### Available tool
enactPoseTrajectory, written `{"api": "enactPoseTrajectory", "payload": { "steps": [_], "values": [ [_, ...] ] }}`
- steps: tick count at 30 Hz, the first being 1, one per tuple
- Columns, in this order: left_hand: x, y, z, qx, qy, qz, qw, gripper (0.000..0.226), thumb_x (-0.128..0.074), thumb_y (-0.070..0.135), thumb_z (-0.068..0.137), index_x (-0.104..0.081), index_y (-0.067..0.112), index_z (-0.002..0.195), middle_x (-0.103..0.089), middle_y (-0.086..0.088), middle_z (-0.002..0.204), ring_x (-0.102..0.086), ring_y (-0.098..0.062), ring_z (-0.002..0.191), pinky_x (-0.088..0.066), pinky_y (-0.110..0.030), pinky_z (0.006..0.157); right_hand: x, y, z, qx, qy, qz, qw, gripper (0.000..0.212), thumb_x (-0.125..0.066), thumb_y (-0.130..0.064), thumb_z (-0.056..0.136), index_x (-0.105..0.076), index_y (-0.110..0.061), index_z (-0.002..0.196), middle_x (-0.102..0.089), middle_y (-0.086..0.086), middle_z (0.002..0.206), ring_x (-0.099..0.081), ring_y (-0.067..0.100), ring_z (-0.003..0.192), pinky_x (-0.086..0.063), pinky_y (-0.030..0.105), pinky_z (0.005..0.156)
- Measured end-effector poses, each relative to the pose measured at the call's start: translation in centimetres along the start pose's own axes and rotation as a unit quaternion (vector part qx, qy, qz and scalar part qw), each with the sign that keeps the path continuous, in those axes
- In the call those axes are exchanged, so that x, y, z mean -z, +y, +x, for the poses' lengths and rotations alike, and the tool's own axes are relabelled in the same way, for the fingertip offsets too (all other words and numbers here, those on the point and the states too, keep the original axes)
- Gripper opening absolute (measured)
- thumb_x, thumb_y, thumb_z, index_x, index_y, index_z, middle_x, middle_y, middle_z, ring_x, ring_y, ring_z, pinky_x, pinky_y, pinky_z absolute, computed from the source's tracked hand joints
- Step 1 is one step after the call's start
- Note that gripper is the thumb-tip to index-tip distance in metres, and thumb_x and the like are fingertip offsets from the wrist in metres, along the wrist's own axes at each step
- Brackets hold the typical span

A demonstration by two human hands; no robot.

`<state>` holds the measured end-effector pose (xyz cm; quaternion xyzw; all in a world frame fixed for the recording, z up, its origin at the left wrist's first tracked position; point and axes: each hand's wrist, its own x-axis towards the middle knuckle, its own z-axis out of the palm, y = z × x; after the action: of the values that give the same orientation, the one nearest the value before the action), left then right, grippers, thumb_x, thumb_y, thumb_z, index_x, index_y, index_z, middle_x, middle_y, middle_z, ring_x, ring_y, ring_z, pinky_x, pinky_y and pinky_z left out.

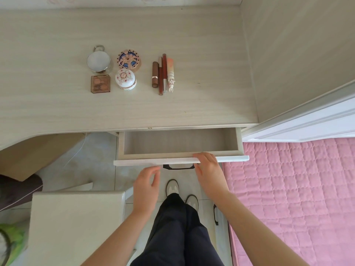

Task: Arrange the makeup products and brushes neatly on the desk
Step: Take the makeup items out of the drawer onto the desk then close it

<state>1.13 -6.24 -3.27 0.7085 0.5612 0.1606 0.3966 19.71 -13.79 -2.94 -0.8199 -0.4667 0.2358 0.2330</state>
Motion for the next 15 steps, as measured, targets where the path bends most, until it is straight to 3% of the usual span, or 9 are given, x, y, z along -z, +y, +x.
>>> {"api": "enactPoseTrajectory", "payload": {
  "steps": [1, 3, 6, 7, 9, 11, 13, 15],
  "values": [
    [0.1, 0.0, 0.0, 0.091, 0.019, -0.07, 0.993, 0.012, -0.059, 0.011, 0.093, -0.068, 0.018, 0.098, -0.069, 0.004, 0.1, -0.064, -0.014, 0.097, -0.049, -0.03, 0.092, 0.3, -0.2, -0.5, -0.031, 0.003, 0.033, 0.999, 0.026, -0.057, -0.001, 0.089, -0.063, -0.01, 0.112, -0.063, -0.001, 0.11, -0.051, 0.013, 0.106, -0.039, 0.008, 0.087],
    [0.4, 0.0, 0.9, 0.257, 0.046, -0.217, 0.94, 0.008, -0.059, 0.013, 0.093, -0.066, 0.017, 0.093, -0.07, -0.004, 0.098, -0.067, -0.018, 0.093, -0.052, -0.036, 0.092, 0.7, -0.5, -1.3, -0.118, 0.007, 0.111, 0.987, 0.018, -0.058, -0.01, 0.091, -0.063, -0.017, 0.107, -0.063, -0.011, 0.101, -0.052, 0.003, 0.095, -0.034, -0.003, 0.077],
    [0.9, -0.3, 2.9, 0.406, 0.042, -0.386, 0.828, 0.016, -0.059, 0.02, 0.094, -0.06, 0.009, 0.105, -0.067, -0.01, 0.107, -0.07, -0.022, 0.092, -0.055, -0.035, 0.083, 1.3, -0.6, -1.2, -0.285, 0.027, 0.238, 0.928, 0.009, -0.062, -0.021, 0.09, -0.062, -0.018, 0.098, -0.065, -0.011, 0.092, -0.062, 0.006, 0.089, -0.045, 0.005, 0.074],
    [1.0, -0.4, 3.5, 0.434, 0.043, -0.428, 0.792, 0.021, -0.059, 0.022, 0.094, -0.058, 0.007, 0.11, -0.066, -0.011, 0.108, -0.07, -0.025, 0.093, -0.055, -0.036, 0.081, 1.5, -0.6, -0.8, -0.349, 0.032, 0.297, 0.888, 0.014, -0.062, -0.024, 0.09, -0.061, -0.013, 0.098, -0.067, -0.005, 0.093, -0.064, 0.011, 0.09, -0.052, 0.016, 0.079],
    [1.4, -0.2, 4.5, 0.473, 0.052, -0.491, 0.729, 0.023, -0.06, 0.019, 0.094, -0.056, 0.004, 0.11, -0.065, -0.015, 0.106, -0.07, -0.031, 0.093, -0.057, -0.039, 0.075, 1.9, -0.5, 0.2, -0.461, 0.037, 0.437, 0.771, 0.021, -0.059, -0.029, 0.093, -0.059, -0.009, 0.097, -0.067, 0.008, 0.097, -0.067, 0.021, 0.091, -0.057, 0.037, 0.081],
    [1.7, 0.1, 5.2, 0.496, 0.062, -0.523, 0.69, 0.022, -0.06, 0.013, 0.093, -0.055, 0.0, 0.11, -0.066, -0.019, 0.106, -0.068, -0.033, 0.093, -0.057, -0.041, 0.07, 2.1, -0.3, 1.1, -0.513, 0.051, 0.522, 0.679, 0.028, -0.058, -0.032, 0.094, -0.053, -0.006, 0.101, -0.063, 0.014, 0.101, -0.068, 0.03, 0.093, -0.057, 0.046, 0.08],
    [2.1, 0.2, 5.7, 0.507, 0.064, -0.543, 0.666, 0.022, -0.059, 0.007, 0.093, -0.055, -0.002, 0.112, -0.067, -0.021, 0.106, -0.067, -0.032, 0.093, -0.058, -0.043, 0.069, 2.1, -0.2, 1.9, -0.532, 0.072, 0.571, 0.621, 0.033, -0.059, -0.028, 0.094, -0.045, -0.005, 0.113, -0.06, 0.019, 0.107, -0.068, 0.038, 0.093, -0.057, 0.05, 0.077],
    [2.3, 0.2, 6.0, 0.513, 0.055, -0.548, 0.658, 0.02, -0.058, 0.004, 0.092, -0.055, -0.003, 0.111, -0.066, -0.022, 0.106, -0.066, -0.032, 0.094, -0.057, -0.045, 0.073, 2.1, 0.1, 2.5, -0.541, 0.085, 0.598, 0.586, 0.033, -0.058, -0.021, 0.095, -0.042, -0.005, 0.118, -0.061, 0.024, 0.11, -0.067, 0.043, 0.093, -0.057, 0.051, 0.073]
  ]
}}
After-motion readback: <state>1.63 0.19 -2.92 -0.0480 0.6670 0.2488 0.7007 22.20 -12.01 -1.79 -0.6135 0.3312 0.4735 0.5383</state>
